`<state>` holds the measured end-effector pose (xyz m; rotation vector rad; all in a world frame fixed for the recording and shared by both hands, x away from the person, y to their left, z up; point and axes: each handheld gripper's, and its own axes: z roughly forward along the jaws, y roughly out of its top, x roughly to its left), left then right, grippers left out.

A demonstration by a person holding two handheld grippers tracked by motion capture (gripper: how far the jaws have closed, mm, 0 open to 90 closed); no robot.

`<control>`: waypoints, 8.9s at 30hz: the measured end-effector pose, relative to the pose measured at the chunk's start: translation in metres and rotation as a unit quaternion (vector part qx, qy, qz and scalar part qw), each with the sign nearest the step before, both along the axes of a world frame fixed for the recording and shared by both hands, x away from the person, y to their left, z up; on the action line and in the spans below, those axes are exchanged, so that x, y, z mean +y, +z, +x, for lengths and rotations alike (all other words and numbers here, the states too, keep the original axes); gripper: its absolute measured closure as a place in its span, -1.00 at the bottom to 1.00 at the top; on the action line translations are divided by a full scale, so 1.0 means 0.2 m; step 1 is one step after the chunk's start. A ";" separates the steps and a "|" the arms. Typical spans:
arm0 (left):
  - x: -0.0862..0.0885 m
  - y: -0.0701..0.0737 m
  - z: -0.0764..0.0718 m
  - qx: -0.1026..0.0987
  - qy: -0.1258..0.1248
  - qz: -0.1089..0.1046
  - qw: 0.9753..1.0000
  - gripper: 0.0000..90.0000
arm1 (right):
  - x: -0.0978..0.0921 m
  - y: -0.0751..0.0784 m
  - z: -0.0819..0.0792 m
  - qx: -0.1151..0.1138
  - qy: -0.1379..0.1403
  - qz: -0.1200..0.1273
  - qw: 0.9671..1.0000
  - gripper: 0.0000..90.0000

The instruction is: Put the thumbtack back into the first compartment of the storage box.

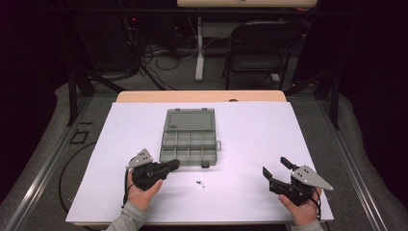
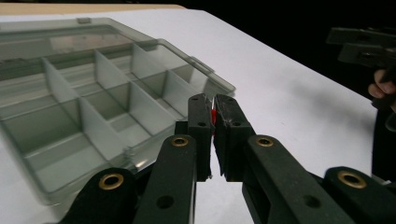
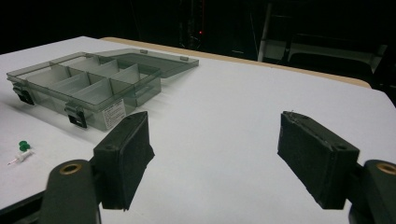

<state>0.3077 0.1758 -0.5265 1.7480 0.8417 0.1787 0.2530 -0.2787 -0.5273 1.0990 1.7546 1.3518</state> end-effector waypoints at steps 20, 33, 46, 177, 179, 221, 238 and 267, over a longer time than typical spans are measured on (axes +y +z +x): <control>0.11 0.03 0.16 -0.002 0.102 0.026 0.994 0.90 | 0.00 -0.01 0.01 0.003 -0.003 0.001 1.000 -0.45; 0.05 -0.02 0.36 0.007 0.120 0.069 0.990 0.90 | 0.00 -0.01 0.02 0.007 -0.004 0.002 1.000 -0.45; 0.05 -0.08 0.41 0.014 0.137 0.098 0.986 0.90 | 0.00 -0.01 0.02 0.007 -0.002 -0.001 1.000 -0.45; -0.41 -0.16 0.11 0.062 -0.171 0.207 0.961 0.88 | 0.00 -0.02 0.03 0.023 0.003 -0.005 1.000 -0.52; -0.41 -0.16 0.11 0.060 -0.170 0.209 0.961 0.88 | 0.00 -0.02 0.03 0.023 0.003 -0.004 1.000 -0.52; -0.42 -0.15 0.13 0.064 -0.158 0.197 0.965 0.90 | 0.00 -0.02 0.03 0.026 0.002 -0.002 1.000 -0.52; -0.23 0.12 0.19 0.064 -0.061 0.153 0.984 0.90 | 0.00 -0.03 0.04 0.029 0.001 -0.002 1.000 -0.52; -0.15 0.28 0.45 0.067 0.043 0.178 0.981 0.90 | 0.01 -0.04 0.04 0.037 -0.001 -0.003 0.999 -0.52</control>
